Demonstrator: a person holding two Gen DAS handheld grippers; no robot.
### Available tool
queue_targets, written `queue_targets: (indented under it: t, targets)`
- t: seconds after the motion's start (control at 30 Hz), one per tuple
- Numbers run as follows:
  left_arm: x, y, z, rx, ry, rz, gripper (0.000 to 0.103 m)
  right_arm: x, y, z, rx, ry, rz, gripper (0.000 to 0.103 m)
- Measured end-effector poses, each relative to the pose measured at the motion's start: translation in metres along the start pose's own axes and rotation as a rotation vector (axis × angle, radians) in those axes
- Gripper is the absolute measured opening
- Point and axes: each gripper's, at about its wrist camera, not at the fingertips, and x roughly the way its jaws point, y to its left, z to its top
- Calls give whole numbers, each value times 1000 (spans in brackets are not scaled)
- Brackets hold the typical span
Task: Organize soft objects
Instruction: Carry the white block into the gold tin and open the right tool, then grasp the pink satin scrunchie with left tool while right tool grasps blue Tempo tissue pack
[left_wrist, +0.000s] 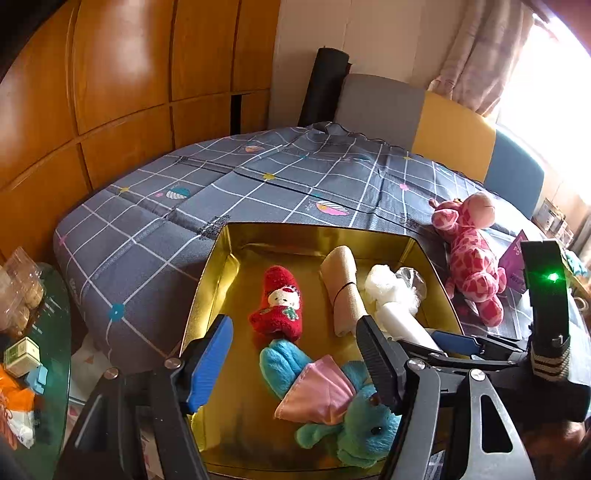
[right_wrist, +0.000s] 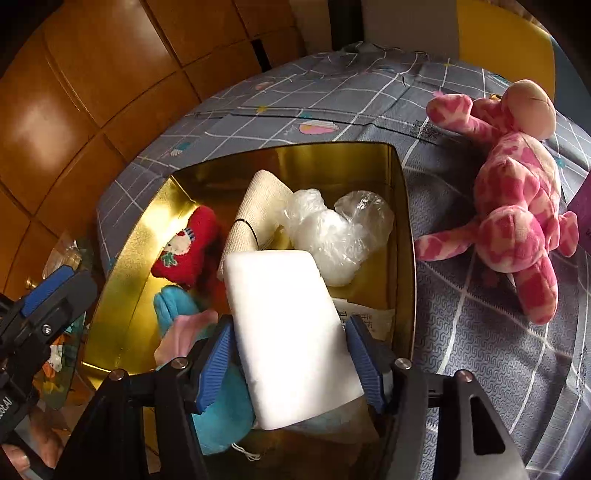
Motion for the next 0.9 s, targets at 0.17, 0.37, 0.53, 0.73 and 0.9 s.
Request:
queue_targets:
  t: [0.17,0.37,0.53,0.73,0.9]
  targets:
    - [-3,-10,-1,33,-5,-32,73,-27,-9,-9,19,-72,3,65]
    - [-9,-25,-4,75,-18,-47,75,-66,-30,-26,38,-146,-50,65]
    - [-13,-37,-8,106,-19,-73,75,-95,-60,-45,64,-190,-140,65]
    - [-17,-54,-11,149,-19,-99,75,-134,-105,-68,143,-238,-239,65]
    - [-20,-69,-12,186,-11,-124,74,-166,-145,-82,221,-285,-319,65]
